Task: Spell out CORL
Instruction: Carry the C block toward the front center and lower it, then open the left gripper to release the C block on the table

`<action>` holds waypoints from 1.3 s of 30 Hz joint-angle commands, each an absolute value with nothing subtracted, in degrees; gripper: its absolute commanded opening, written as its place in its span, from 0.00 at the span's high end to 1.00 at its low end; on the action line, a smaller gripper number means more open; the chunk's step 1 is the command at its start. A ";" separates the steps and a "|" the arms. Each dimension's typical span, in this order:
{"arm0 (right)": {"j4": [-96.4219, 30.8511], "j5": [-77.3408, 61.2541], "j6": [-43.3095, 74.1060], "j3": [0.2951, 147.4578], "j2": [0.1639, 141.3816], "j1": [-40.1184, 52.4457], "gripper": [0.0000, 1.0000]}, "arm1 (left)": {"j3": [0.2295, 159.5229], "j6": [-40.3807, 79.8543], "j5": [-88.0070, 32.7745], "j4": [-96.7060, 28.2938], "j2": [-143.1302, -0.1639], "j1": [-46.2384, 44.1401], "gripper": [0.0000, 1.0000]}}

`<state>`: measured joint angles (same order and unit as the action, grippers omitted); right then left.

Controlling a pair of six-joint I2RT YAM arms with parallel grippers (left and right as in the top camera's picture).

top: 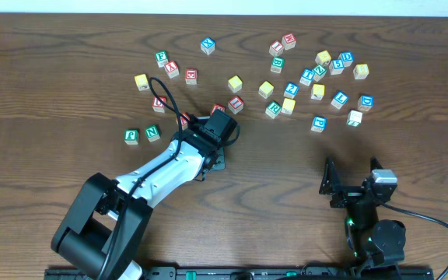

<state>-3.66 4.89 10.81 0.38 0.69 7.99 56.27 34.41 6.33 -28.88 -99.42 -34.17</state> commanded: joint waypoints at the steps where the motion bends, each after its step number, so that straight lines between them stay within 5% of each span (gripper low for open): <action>1: -3.88 4.99 10.00 0.30 0.38 7.57 0.01 | 54.59 33.63 6.37 -29.02 -99.59 -34.04 0.92; 6: -3.88 4.99 10.00 0.30 0.38 7.57 0.01 | 54.59 33.63 6.39 -29.02 -99.59 -34.04 0.75; 39: -3.88 4.99 10.00 0.30 0.38 7.57 0.01 | 56.69 28.91 2.09 -29.26 -99.18 -34.04 0.46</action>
<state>-3.66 4.86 10.81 0.38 0.69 7.99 55.20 31.29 3.73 -28.75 -99.44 -34.17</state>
